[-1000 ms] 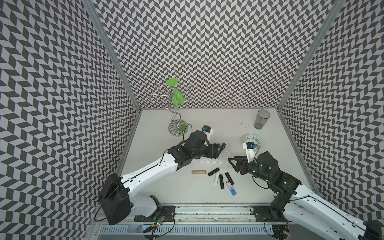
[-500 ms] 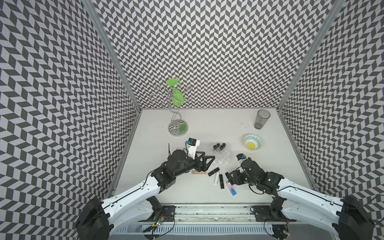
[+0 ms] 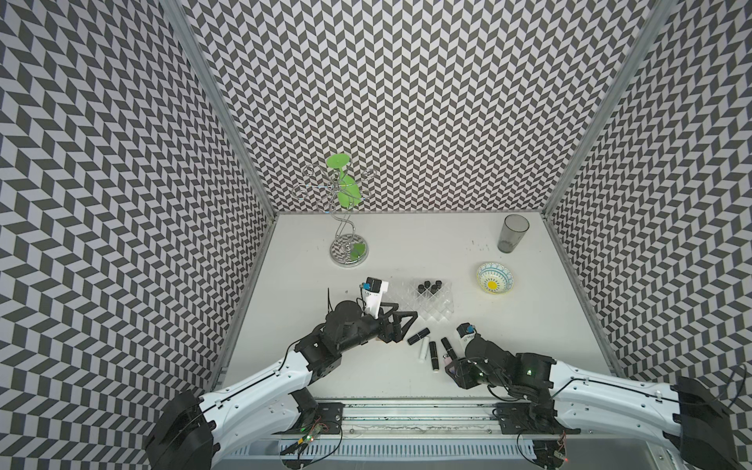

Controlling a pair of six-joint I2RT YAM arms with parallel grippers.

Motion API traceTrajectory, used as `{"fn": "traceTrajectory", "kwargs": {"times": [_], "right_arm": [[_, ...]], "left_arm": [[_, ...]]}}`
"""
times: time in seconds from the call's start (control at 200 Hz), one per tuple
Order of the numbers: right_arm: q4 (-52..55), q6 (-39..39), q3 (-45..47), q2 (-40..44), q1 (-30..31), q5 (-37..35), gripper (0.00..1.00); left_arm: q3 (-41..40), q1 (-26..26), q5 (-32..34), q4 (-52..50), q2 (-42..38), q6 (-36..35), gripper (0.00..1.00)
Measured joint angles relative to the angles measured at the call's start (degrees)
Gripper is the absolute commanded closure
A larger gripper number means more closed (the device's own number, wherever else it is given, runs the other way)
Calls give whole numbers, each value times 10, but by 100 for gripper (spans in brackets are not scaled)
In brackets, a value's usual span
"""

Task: Arrange the lipsticks in the organizer
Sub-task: Pick up the lipstick at the center of the board.

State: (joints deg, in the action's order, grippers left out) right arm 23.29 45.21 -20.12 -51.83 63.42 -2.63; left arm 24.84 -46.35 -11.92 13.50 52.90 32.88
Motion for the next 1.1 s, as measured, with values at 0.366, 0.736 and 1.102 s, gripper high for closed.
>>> {"fn": "traceTrajectory", "kwargs": {"times": [0.366, 0.736, 1.102], "right_arm": [[2, 5, -8, -68, 11, -34, 57], [0, 10, -35, -113, 30, -60, 82], [-130, -36, -16, 120, 21, -47, 87]], "left_arm": [[-18, 0, -24, 40, 38, 6, 14], [-42, 0, -25, 50, 17, 13, 14], [-148, 0, -127, 205, -65, 16, 19]]}}
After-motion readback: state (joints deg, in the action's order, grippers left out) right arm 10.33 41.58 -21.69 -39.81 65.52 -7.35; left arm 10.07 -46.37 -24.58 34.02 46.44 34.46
